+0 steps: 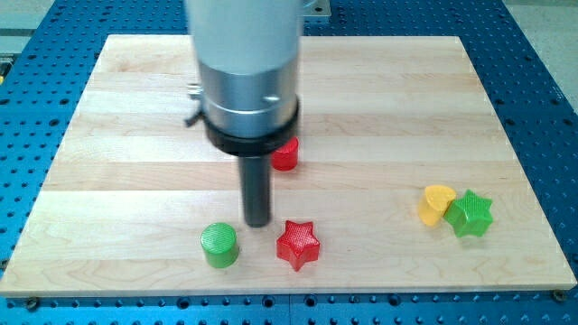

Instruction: Push the green circle into the red star

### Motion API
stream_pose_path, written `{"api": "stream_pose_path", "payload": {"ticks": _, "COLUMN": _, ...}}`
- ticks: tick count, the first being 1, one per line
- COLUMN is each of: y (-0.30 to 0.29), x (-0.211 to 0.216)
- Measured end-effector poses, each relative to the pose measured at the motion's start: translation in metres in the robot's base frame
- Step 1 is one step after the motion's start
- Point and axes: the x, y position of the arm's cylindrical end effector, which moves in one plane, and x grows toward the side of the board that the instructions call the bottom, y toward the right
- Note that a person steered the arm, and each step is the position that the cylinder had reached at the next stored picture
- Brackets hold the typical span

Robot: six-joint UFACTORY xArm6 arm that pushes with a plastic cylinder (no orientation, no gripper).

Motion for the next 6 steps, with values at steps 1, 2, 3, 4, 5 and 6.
{"api": "stream_pose_path", "payload": {"ticks": 1, "y": -0.056, "x": 0.014}}
{"api": "stream_pose_path", "payload": {"ticks": 2, "y": -0.076, "x": 0.044}}
{"api": "stream_pose_path", "payload": {"ticks": 3, "y": -0.015, "x": 0.046}}
{"api": "stream_pose_path", "payload": {"ticks": 4, "y": -0.023, "x": 0.043}}
{"api": "stream_pose_path", "payload": {"ticks": 5, "y": -0.107, "x": 0.01}}
{"api": "stream_pose_path", "payload": {"ticks": 6, "y": -0.131, "x": -0.014}}
